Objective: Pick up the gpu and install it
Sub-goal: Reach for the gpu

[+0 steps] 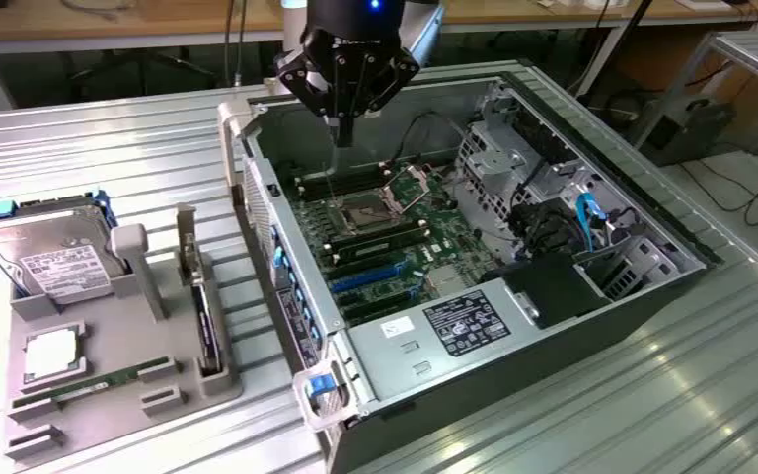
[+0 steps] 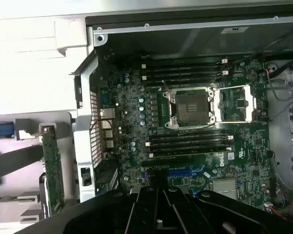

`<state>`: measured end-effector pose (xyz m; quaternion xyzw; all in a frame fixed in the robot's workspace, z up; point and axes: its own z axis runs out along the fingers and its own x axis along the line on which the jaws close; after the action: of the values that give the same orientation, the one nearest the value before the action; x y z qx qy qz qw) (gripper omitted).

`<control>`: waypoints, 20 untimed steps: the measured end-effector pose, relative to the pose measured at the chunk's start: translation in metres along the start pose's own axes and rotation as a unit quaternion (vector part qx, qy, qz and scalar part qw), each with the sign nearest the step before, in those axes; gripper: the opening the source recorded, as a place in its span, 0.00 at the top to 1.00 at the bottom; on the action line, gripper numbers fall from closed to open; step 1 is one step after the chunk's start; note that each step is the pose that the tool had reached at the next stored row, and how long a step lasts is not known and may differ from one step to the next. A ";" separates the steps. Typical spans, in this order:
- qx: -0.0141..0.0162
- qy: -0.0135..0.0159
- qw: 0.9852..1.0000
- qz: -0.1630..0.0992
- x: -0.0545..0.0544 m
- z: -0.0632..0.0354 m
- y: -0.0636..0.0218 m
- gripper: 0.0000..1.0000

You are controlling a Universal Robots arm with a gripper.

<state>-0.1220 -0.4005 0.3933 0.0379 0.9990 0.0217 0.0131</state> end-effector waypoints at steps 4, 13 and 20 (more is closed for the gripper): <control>0.000 0.000 1.000 0.000 0.000 0.0000 0.0000 0.89; 0.000 0.000 1.000 0.000 0.000 -0.0001 -0.0005 0.89; 0.000 -0.002 1.000 0.000 0.015 -0.0012 -0.0175 0.89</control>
<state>-0.1387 -0.4168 0.3934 0.0378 0.9989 0.0217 0.0146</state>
